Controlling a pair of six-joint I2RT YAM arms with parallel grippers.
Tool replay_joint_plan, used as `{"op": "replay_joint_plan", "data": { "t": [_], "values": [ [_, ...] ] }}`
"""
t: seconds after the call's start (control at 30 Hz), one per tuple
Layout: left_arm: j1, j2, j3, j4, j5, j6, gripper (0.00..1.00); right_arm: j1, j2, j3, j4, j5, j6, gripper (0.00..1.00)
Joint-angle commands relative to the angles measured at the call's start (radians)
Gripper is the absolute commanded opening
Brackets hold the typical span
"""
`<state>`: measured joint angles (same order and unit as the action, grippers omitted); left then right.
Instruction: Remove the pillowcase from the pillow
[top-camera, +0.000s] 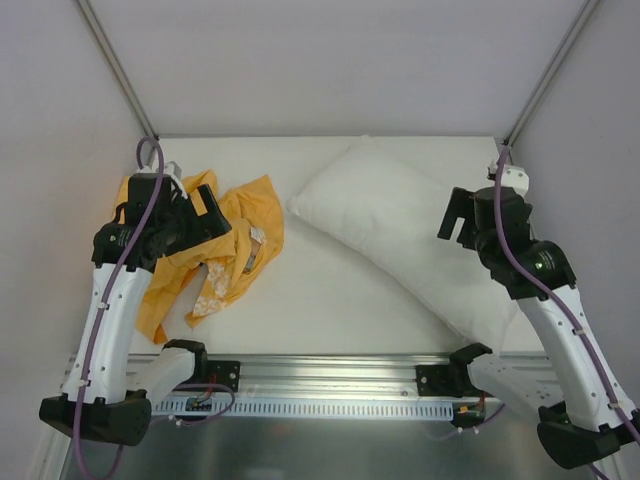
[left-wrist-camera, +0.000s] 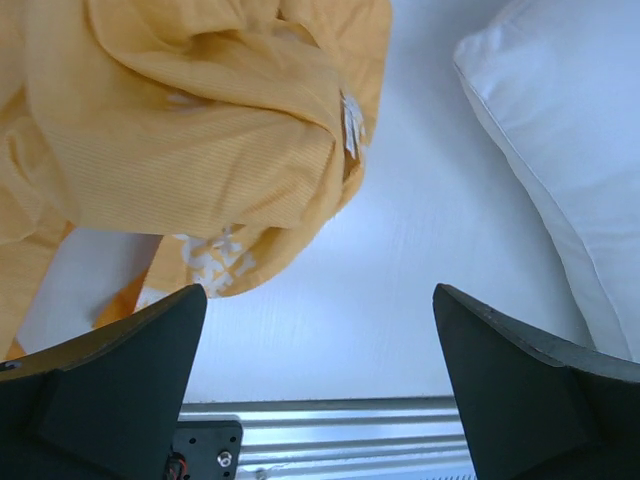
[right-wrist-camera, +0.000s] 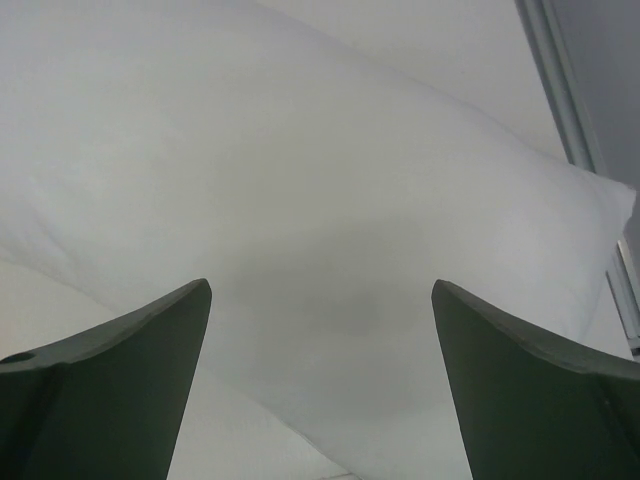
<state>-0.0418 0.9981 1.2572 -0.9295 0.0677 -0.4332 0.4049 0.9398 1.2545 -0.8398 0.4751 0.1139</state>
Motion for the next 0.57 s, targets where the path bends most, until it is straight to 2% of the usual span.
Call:
{"op": "replay_joint_plan", "data": {
  "t": [0.0,0.33,0.53],
  "values": [
    [-0.085,-0.027,-0.024,0.008,0.024,0.014,0.99,-0.005,-0.059,-0.016,-0.05,0.103,-0.013,0.96],
    [-0.263,-0.085,-0.058,0.041,0.058,-0.007,0.99,-0.005,-0.168,-0.053,-0.127,0.148,-0.003,0.96],
    [-0.274,-0.087,-0.076,0.063,0.053,-0.006,0.99,-0.005,-0.188,-0.076,-0.125,0.161,0.015,0.96]
  ]
}}
